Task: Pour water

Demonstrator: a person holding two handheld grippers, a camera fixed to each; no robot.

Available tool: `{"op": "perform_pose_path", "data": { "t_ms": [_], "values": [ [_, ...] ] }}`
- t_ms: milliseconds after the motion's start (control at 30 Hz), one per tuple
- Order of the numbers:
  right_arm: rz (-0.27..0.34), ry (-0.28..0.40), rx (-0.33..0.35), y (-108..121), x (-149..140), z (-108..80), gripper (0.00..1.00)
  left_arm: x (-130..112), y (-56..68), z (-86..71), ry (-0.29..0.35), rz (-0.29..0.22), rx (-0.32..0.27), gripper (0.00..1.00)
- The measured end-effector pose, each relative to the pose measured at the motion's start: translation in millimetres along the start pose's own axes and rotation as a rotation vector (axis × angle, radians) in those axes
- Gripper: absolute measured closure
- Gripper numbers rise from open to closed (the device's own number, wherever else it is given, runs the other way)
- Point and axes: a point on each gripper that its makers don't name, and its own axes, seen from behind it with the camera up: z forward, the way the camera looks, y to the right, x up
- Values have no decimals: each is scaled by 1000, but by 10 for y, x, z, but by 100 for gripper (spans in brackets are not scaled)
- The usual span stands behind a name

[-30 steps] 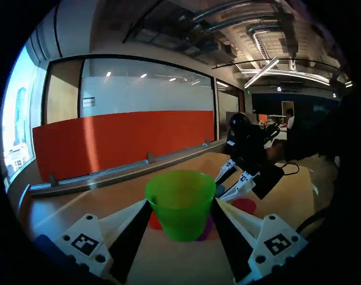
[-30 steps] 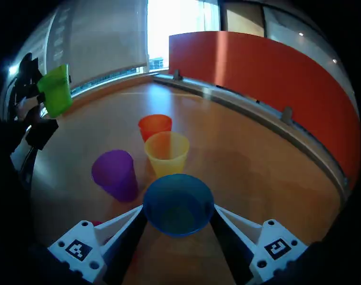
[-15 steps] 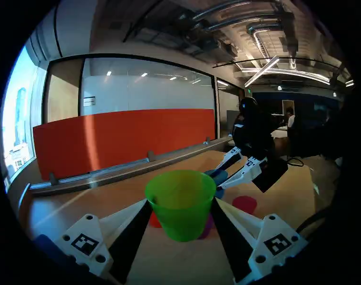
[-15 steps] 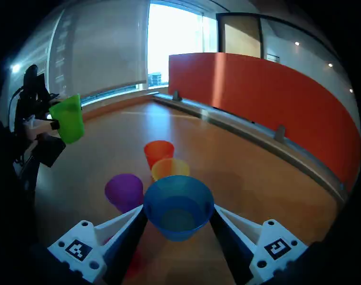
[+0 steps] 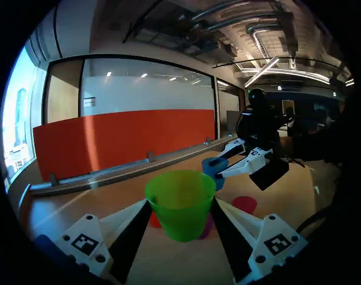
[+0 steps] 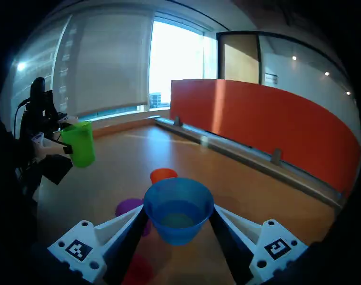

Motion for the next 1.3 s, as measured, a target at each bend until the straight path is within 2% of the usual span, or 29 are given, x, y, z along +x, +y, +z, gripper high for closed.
{"op": "perform_pose_path", "data": {
  "t_ms": [733,1033,1300],
  "values": [
    [-3,245,-22,-92,733,-115,10,-49,21,-17,-3,-4,-4,16],
    [-9,296,-23,-97,885,-160,10,-54,41,-13,-5,-5,-9,16],
    [-8,299,-31,-52,926,-184,10,-44,40,3,-6,-3,-11,16]
  ]
}}
